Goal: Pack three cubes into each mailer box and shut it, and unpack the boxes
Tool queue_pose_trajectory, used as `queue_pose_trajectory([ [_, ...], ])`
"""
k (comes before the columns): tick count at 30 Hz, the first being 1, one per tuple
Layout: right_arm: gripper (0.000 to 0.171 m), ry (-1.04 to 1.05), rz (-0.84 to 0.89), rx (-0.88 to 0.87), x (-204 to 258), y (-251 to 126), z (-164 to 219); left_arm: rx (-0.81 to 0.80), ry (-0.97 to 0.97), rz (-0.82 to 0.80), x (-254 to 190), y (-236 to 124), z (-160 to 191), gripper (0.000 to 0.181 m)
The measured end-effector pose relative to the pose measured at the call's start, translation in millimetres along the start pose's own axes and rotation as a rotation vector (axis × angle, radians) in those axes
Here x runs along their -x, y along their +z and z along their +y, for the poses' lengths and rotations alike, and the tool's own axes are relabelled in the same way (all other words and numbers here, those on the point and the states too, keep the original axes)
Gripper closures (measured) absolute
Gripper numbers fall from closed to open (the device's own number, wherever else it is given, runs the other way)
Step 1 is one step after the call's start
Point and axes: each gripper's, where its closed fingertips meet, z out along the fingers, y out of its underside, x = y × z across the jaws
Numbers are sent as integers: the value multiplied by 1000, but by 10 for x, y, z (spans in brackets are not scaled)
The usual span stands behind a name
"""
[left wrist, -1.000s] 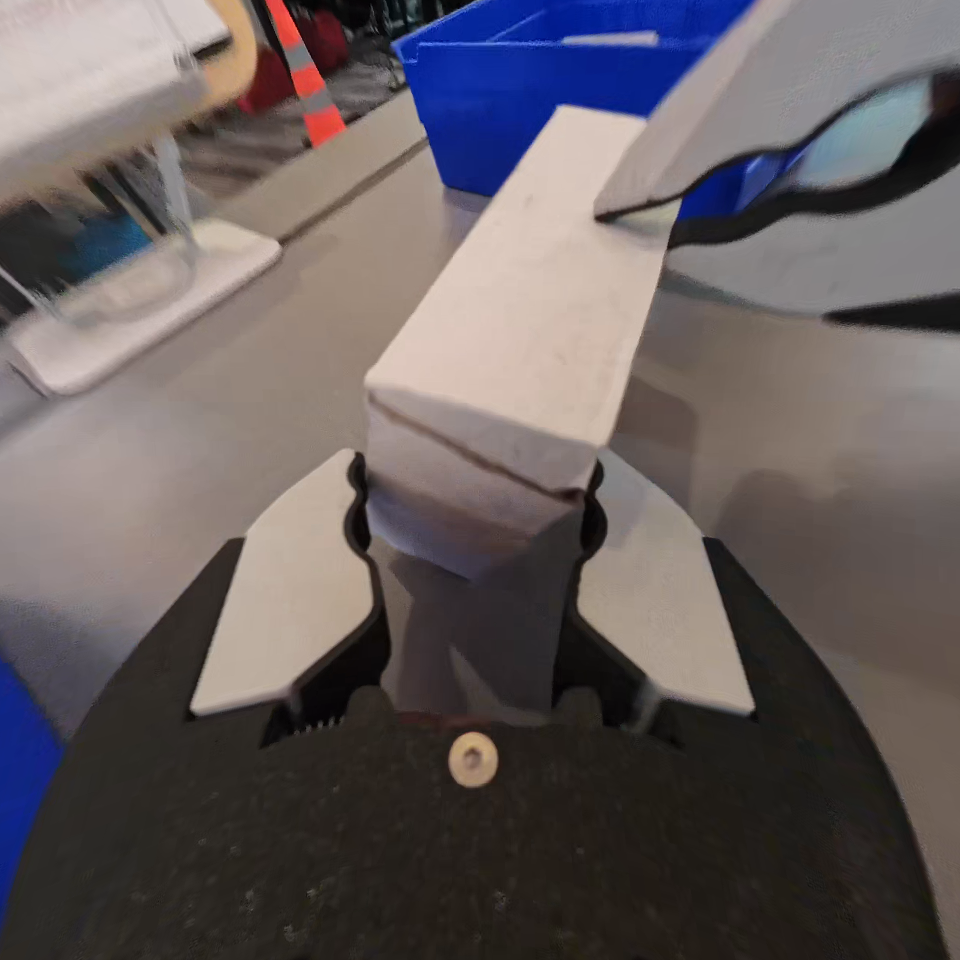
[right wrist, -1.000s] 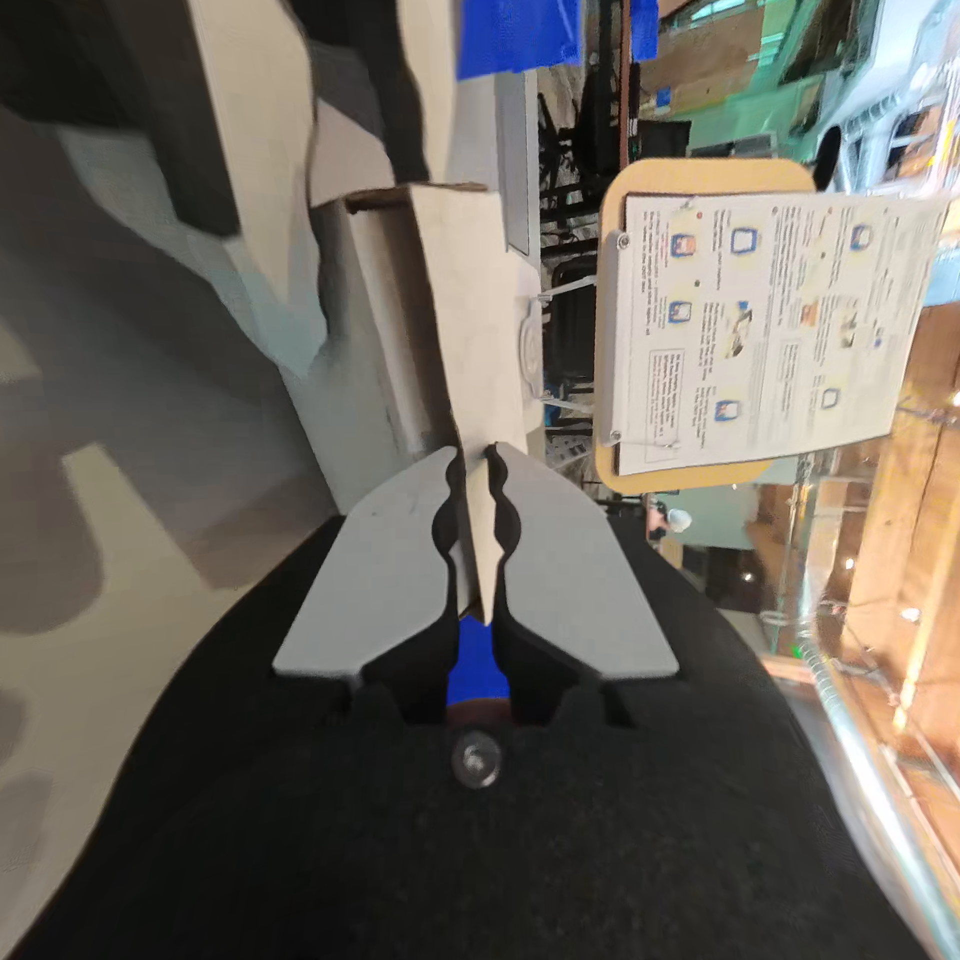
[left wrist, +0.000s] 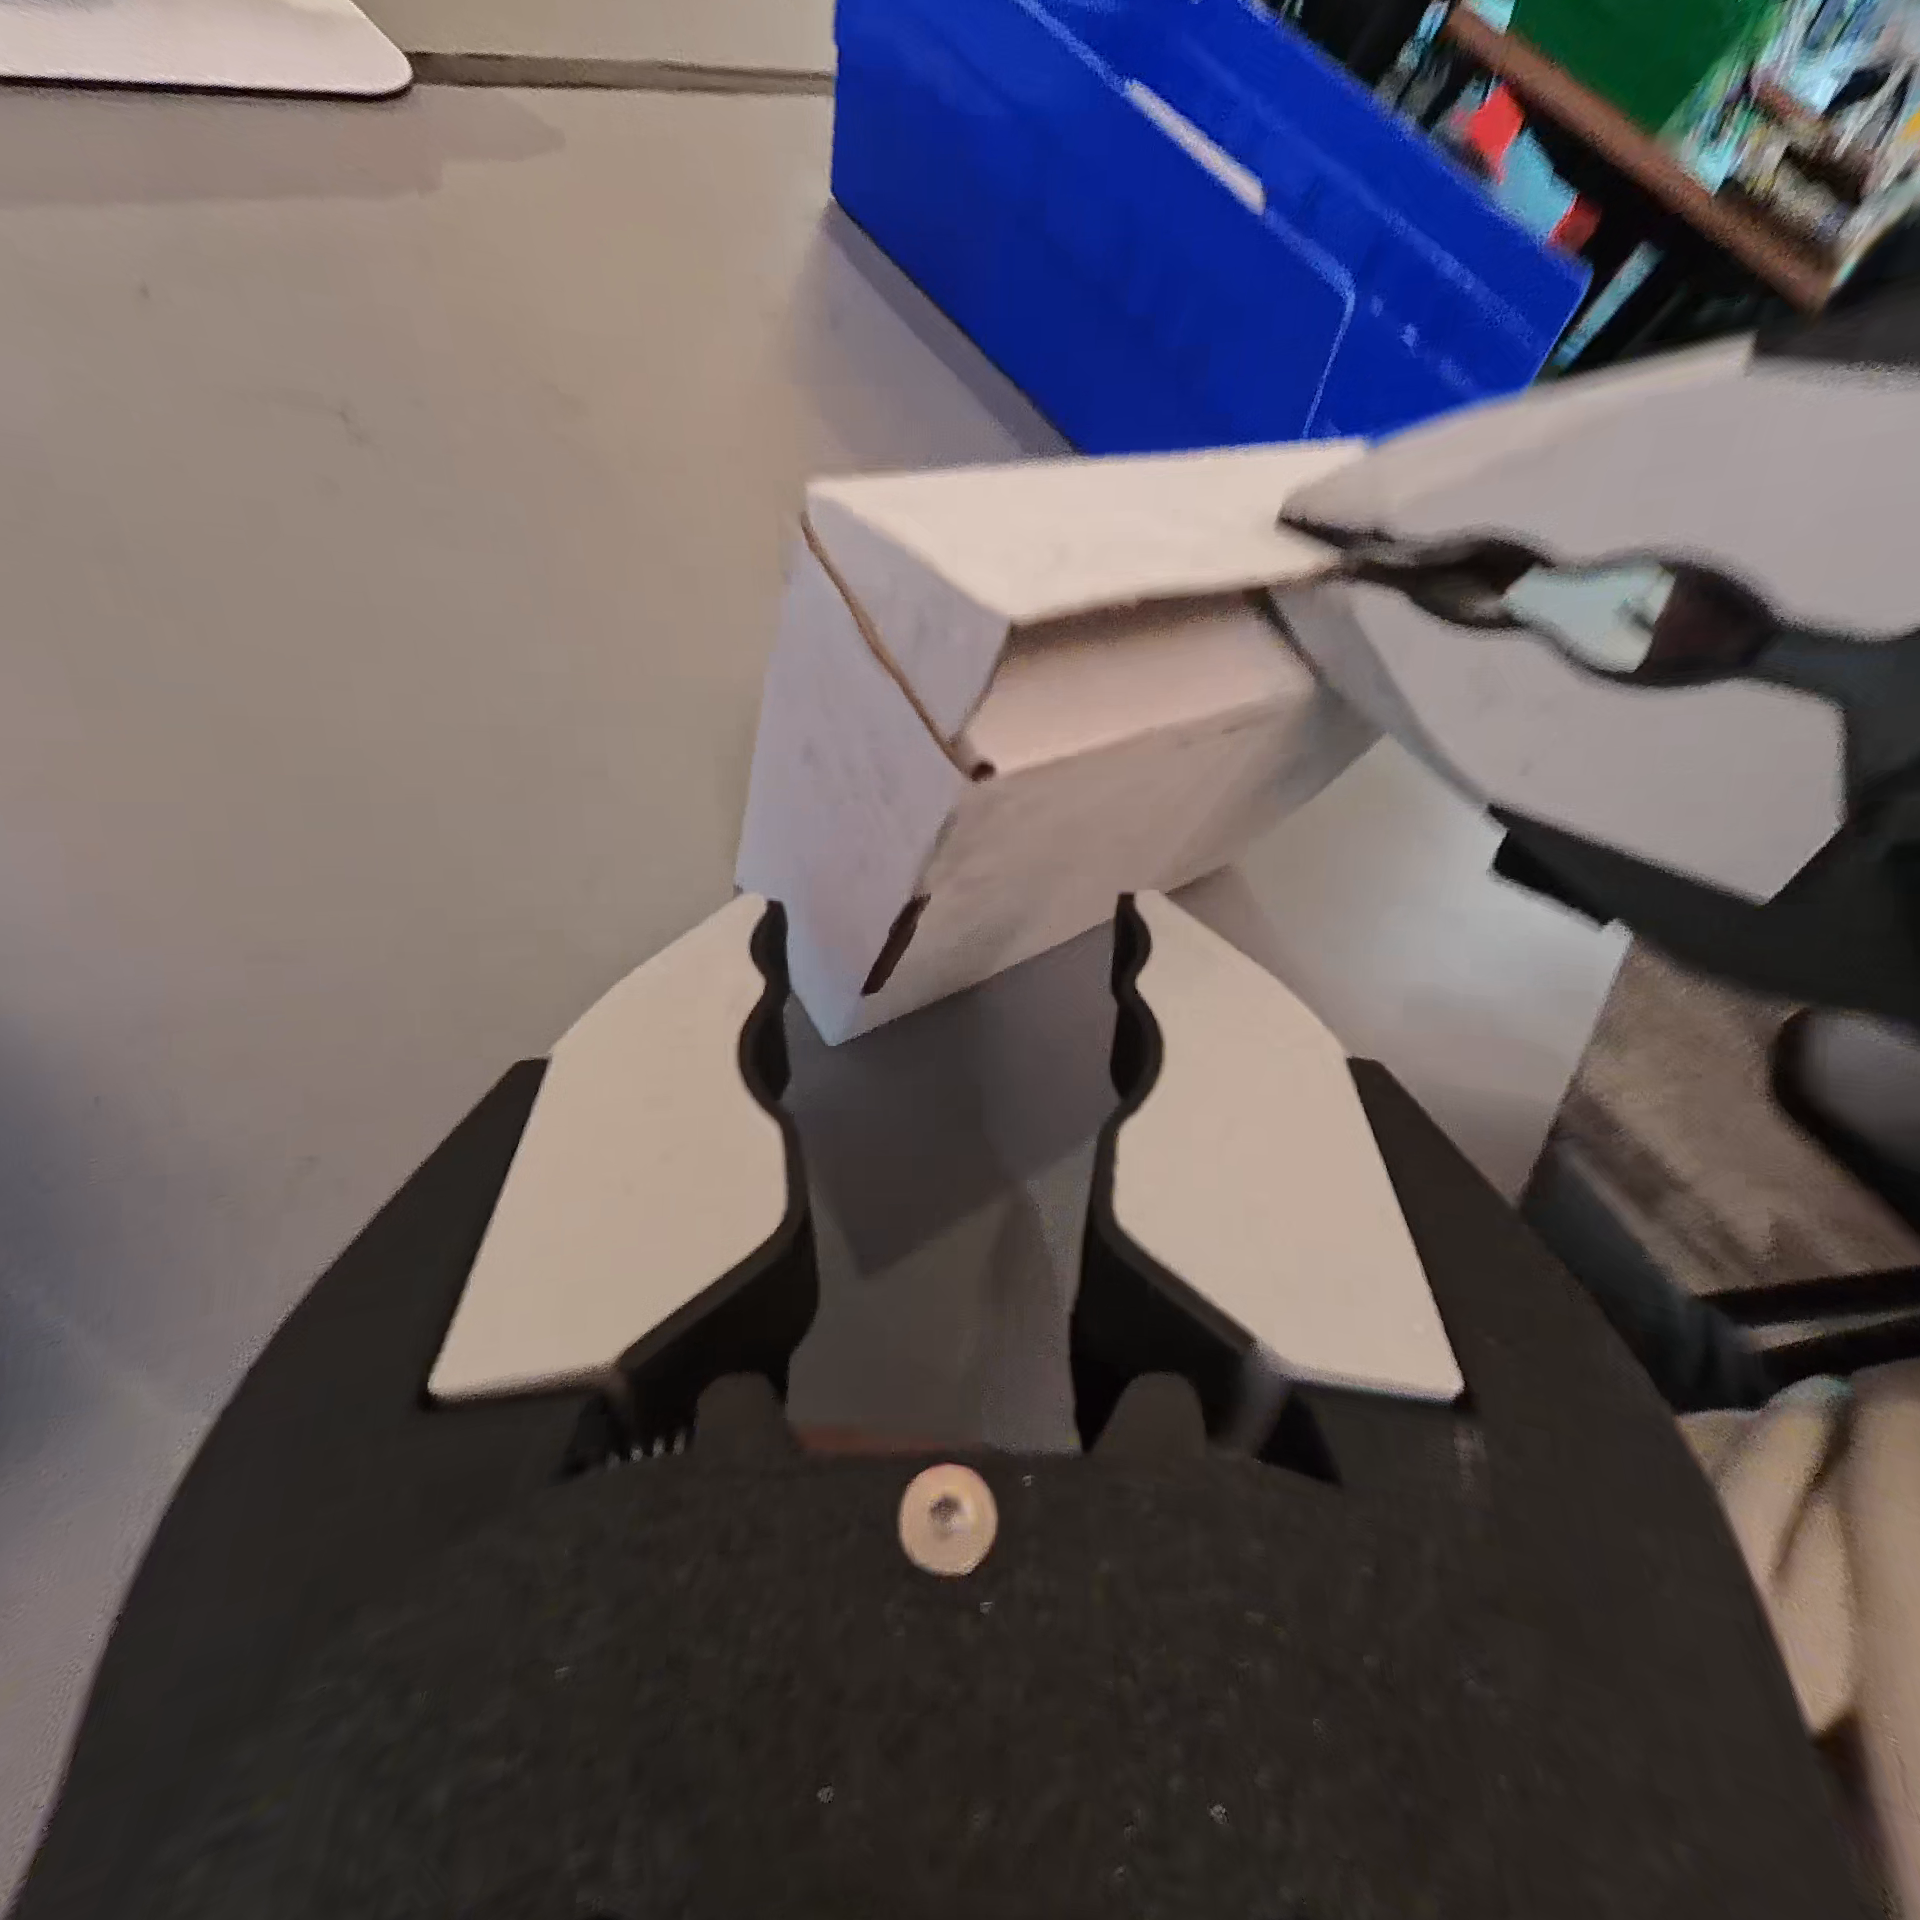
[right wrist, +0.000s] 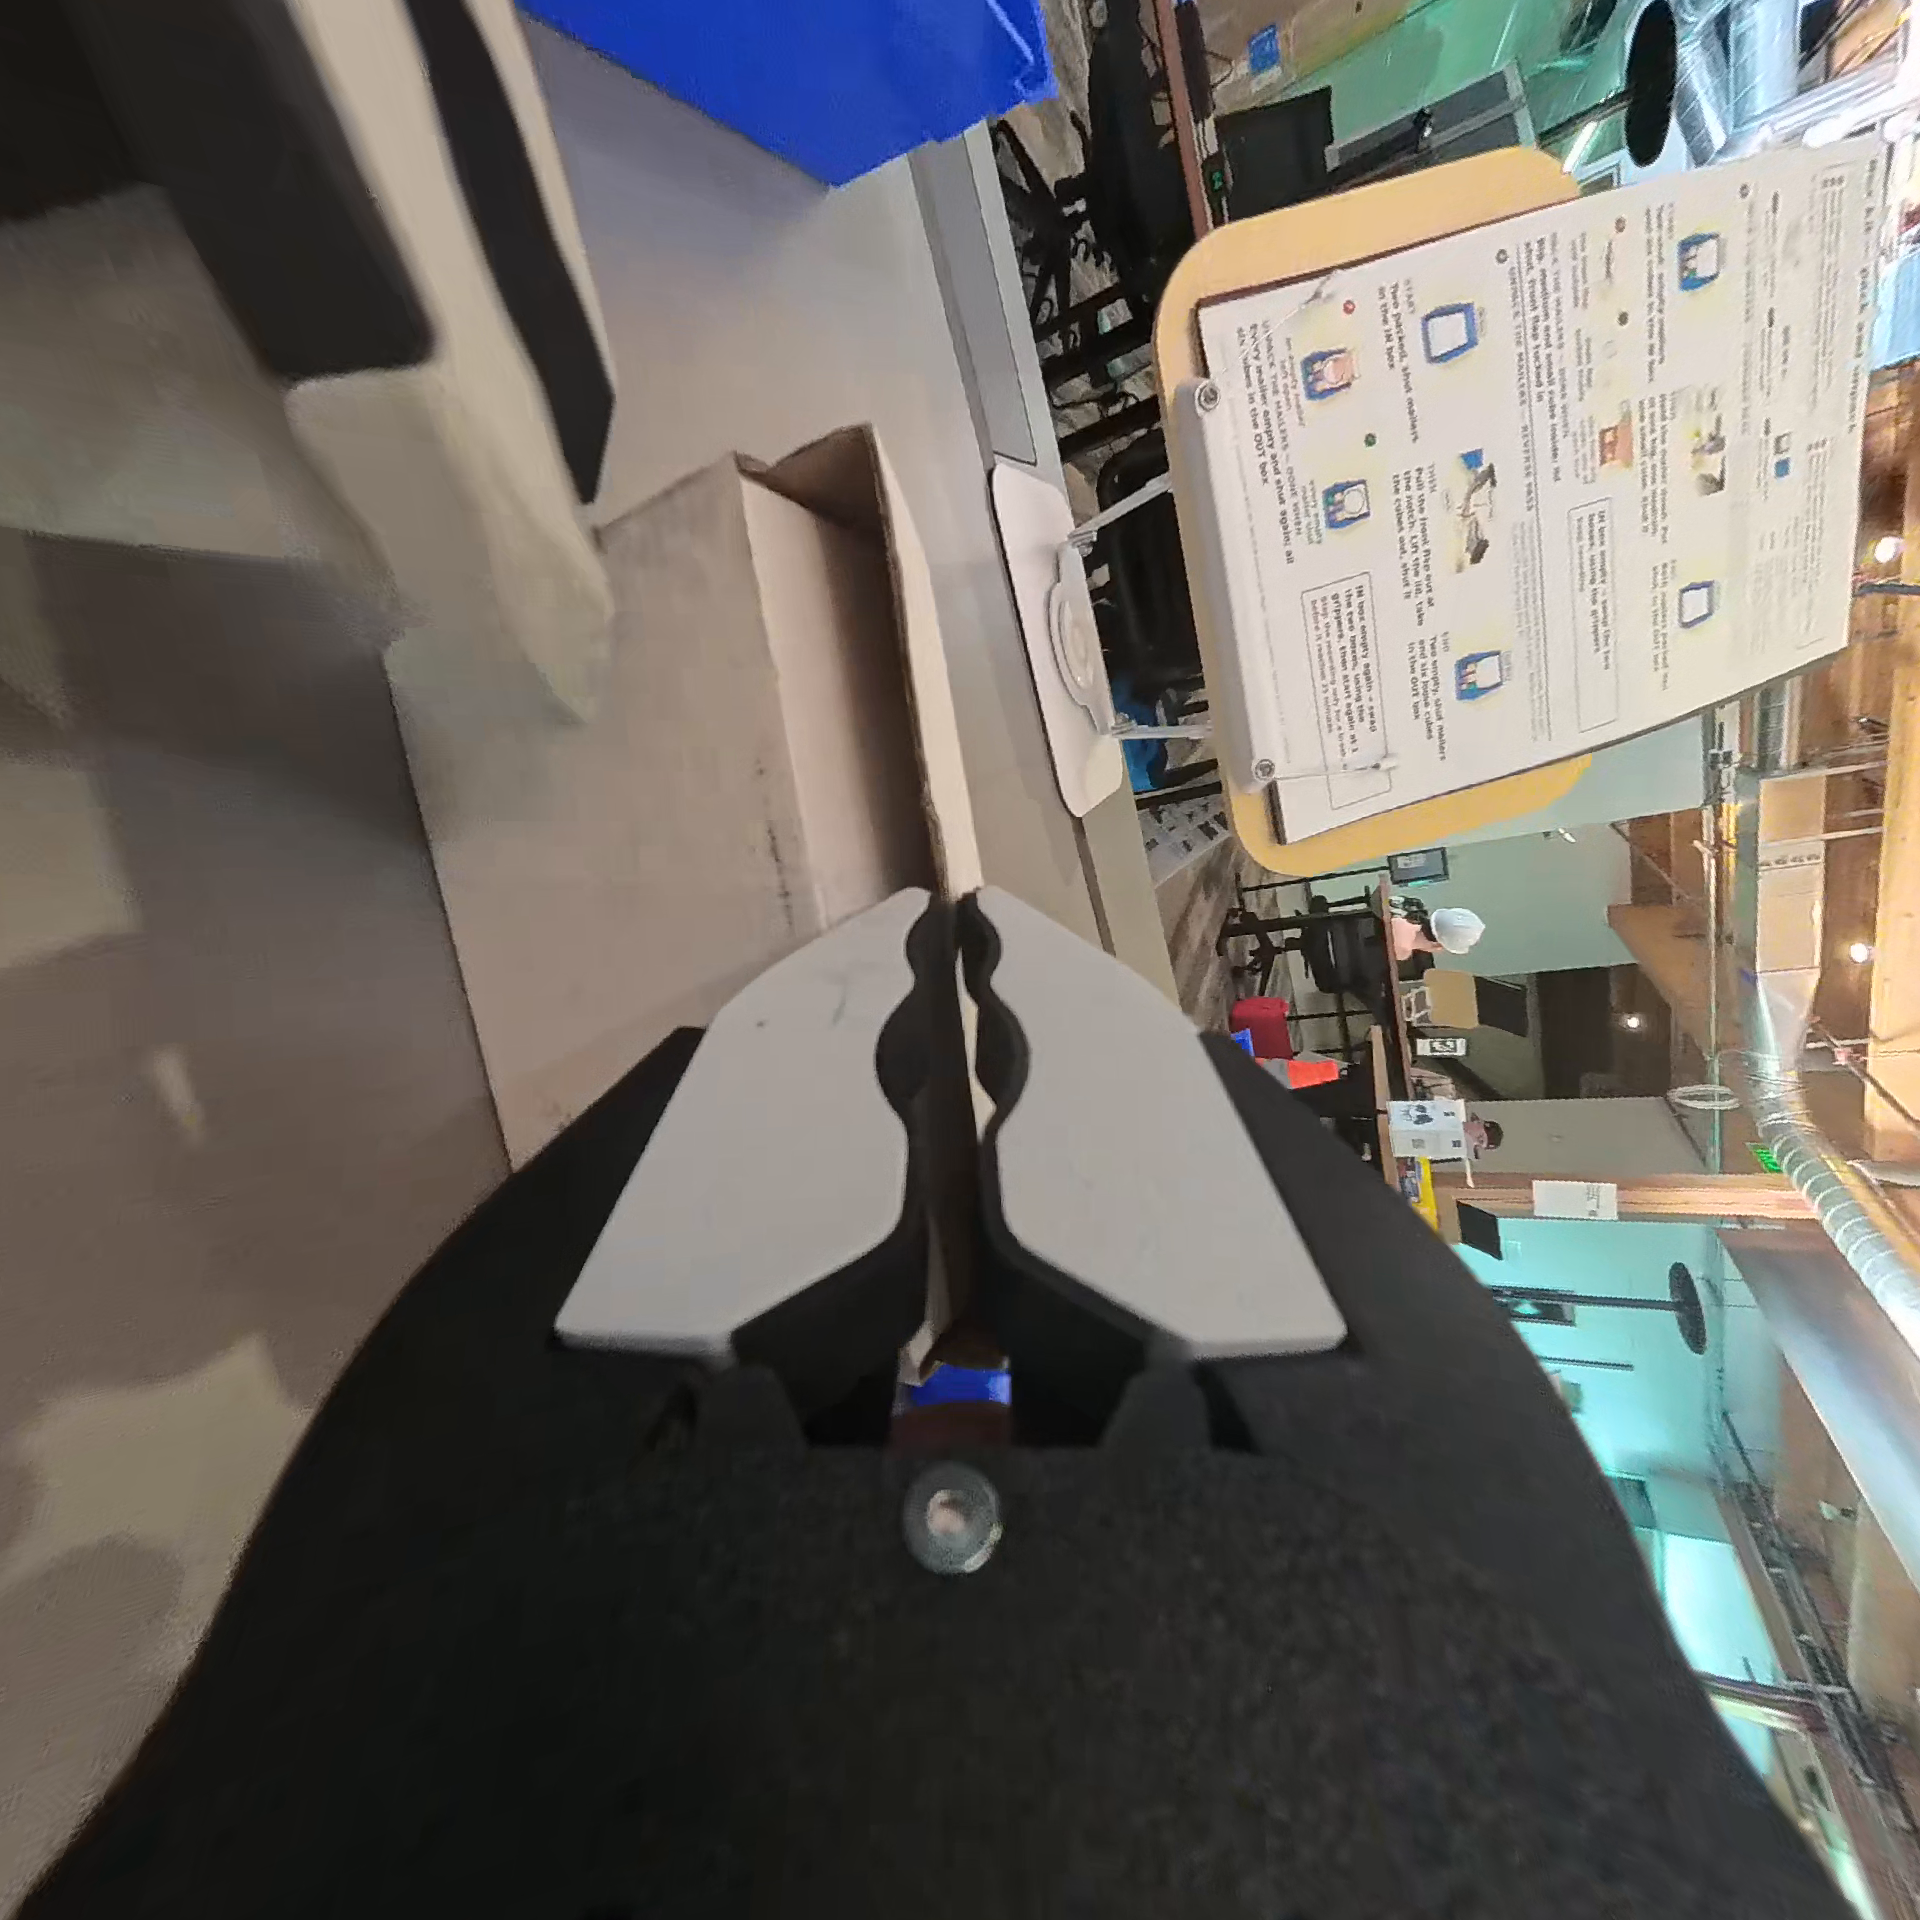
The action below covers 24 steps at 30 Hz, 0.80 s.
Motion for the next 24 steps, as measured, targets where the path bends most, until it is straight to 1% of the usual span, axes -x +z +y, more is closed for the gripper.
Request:
queue_pose_trajectory([
  [4,169,9,20,-1,-6,5,2,-91,-207,90,-41,-78,-281,126],
  [6,169,6,29,-4,-7,1,0,-117,-298,128,-46,-81,-352,128],
  [9,169,11,49,-26,1,-14,-23,-93,-339,124,-17,-5,-327,139],
  [11,169,11,69,-37,5,-31,-31,-105,-357,127,-6,11,-325,141],
  [14,169,28,87,-64,12,-59,-40,-114,-304,98,-27,-11,-309,143],
  [20,169,37,96,-118,16,-161,-132,-189,-173,6,-92,-134,-246,146],
  [22,169,53,78,-120,38,-190,-147,-197,-150,-7,-112,-162,-223,146],
  [24,168,117,31,-119,71,-257,-151,-194,-119,-9,-154,-187,-186,147],
])
